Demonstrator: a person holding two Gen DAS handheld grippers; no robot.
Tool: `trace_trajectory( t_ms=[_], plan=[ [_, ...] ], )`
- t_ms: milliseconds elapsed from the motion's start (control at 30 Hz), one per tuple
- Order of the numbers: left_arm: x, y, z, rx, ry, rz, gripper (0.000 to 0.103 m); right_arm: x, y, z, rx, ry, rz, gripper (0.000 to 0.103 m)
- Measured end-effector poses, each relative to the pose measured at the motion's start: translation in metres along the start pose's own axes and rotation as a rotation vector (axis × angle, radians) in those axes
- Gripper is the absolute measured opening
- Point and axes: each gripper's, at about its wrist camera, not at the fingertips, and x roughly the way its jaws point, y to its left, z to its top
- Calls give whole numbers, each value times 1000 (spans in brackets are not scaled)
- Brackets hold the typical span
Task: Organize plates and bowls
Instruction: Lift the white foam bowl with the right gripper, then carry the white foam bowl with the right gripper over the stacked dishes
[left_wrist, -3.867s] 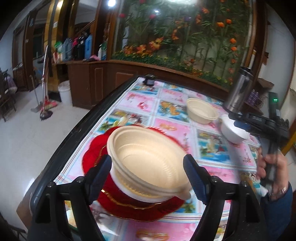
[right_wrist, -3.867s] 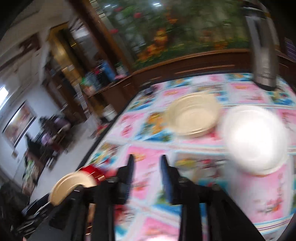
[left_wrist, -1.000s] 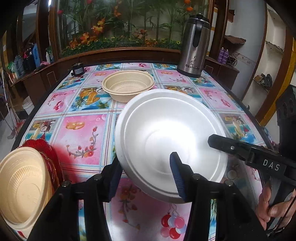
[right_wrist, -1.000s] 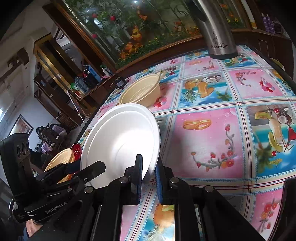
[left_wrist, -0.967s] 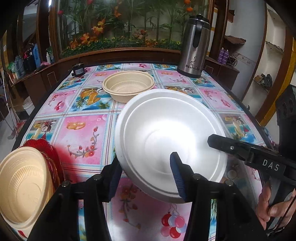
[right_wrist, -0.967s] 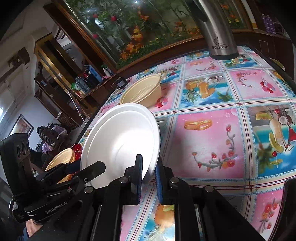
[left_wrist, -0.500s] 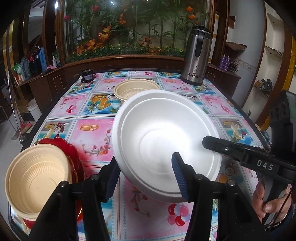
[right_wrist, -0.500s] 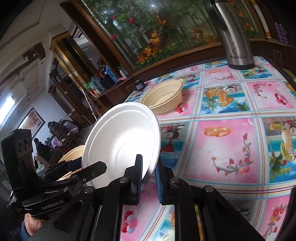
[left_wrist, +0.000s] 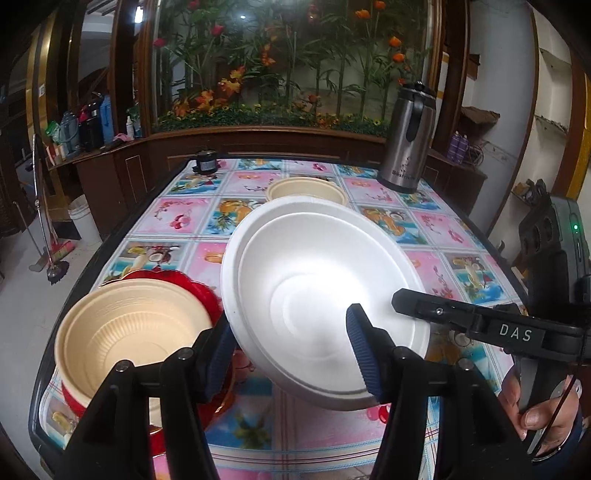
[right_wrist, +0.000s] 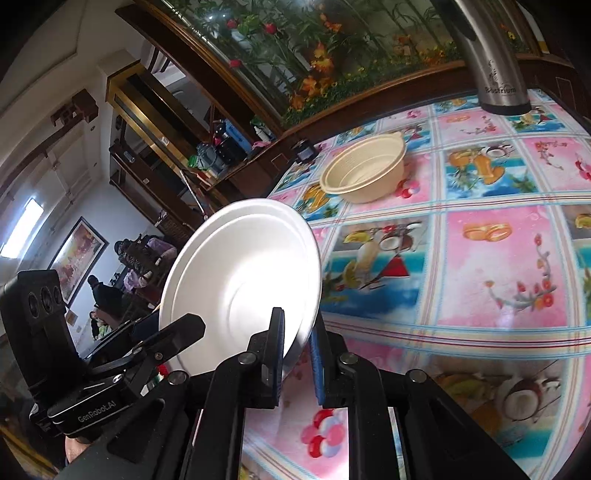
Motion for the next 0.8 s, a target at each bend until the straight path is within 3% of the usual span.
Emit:
trace_trajectory(
  t_ms=[800],
  plan=[
    [-48, 100, -1, -191, -93, 49, 57, 53, 107, 19, -158, 72, 3, 15]
  ],
)
